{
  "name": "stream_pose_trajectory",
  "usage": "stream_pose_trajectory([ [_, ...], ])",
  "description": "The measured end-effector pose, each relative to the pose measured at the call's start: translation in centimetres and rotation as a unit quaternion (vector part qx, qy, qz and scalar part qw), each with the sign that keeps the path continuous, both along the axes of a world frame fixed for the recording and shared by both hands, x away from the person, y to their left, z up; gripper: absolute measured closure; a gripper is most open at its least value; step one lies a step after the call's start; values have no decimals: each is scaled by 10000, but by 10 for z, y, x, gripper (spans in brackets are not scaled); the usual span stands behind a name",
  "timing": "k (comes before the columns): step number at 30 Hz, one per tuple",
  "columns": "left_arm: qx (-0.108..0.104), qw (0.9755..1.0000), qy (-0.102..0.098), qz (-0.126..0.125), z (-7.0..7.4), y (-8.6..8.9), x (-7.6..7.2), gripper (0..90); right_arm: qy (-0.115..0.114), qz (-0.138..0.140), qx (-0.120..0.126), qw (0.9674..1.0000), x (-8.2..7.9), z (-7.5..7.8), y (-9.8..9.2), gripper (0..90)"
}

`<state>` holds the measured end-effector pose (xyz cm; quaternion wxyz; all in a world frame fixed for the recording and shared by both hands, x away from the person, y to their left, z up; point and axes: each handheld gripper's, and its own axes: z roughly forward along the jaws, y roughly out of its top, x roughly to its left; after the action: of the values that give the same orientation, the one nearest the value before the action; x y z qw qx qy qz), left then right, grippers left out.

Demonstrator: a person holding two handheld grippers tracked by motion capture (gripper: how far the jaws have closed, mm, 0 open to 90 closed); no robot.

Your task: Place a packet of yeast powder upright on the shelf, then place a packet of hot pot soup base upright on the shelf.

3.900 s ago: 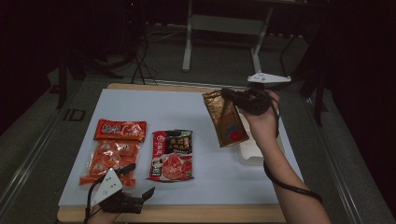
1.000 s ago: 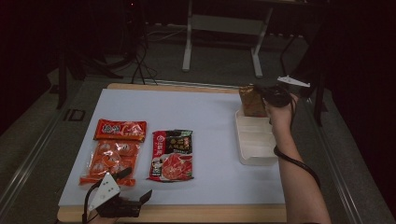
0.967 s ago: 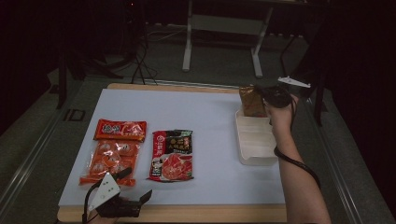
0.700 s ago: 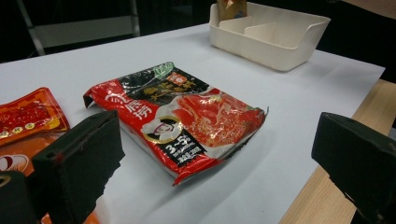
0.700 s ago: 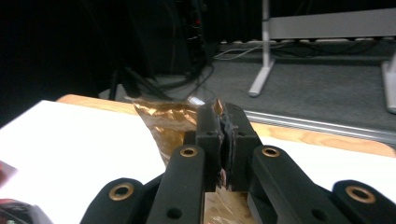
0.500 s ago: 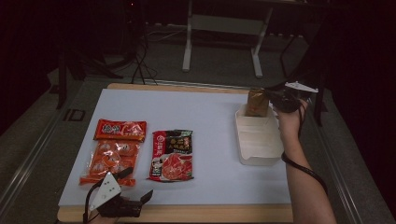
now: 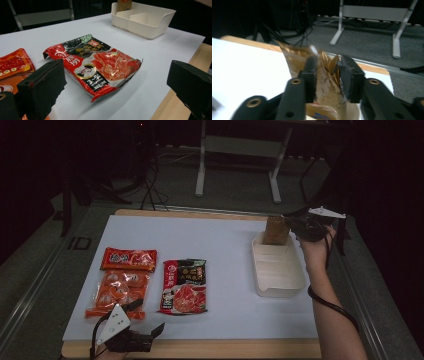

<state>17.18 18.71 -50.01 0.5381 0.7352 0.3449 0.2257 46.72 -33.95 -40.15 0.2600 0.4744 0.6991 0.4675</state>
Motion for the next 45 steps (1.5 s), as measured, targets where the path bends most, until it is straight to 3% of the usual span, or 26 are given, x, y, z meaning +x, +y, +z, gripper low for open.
stream_pose_trajectory([
  [3, 65, 10000, -52, 47, 1, -1, 0, 25, -113, 62, 154, 9998, -10, 11, 0, 544],
  [5, 65, 10000, -52, 47, 1, -1, 0, 25, -142, 75, 200, 9997, -13, 14, 0, 544],
  [6, 158, 9997, -90, 132, 4, -2, 1, 26, -199, 184, 308, 9992, -23, 19, 1, 438],
  [8, 79, 9998, -56, 164, 7, -2, 3, 26, -268, 211, 258, 9991, -32, 24, 4, 318],
  [9, 30, 9998, -66, 183, 9, -1, 4, 27, -228, 266, 362, 9987, -38, 26, 6, 262],
  [11, -59, 9997, -39, 231, 12, -1, 5, 28, -172, 425, 382, 9982, -46, 28, 10, 165],
  [14, -139, 9995, 93, 259, 17, 1, 7, 37, -157, 679, 523, 9962, -61, 29, 15, 103],
  [18, -279, 9991, 276, 186, 23, 2, 9, 36, -259, 988, 736, 9921, -84, 28, 21, 102],
  [20, -237, 9991, 310, 139, 27, 1, 11, 35, -262, 1114, 814, 9901, -95, 26, 24, 134],
  [23, -107, 9995, 291, 113, 32, -2, 14, 35, -248, 1256, 798, 9886, -110, 21, 31, 140],
  [26, -181, 9988, 425, 131, 34, -2, 20, 35, -288, 1434, 533, 9878, -123, 14, 38, 141],
  [32, -84, 9987, 481, 120, 31, -3, 28, 35, -351, 1774, 407, 9827, -149, -2, 47, 152],
  [37, -68, 9979, 639, 83, 27, -6, 38, 35, -331, 1910, 409, 9802, -172, -13, 52, 150],
  [45, -9, 9982, 590, 58, 31, -9, 54, 37, -313, 2184, 571, 9737, -202, -19, 58, 139],
])
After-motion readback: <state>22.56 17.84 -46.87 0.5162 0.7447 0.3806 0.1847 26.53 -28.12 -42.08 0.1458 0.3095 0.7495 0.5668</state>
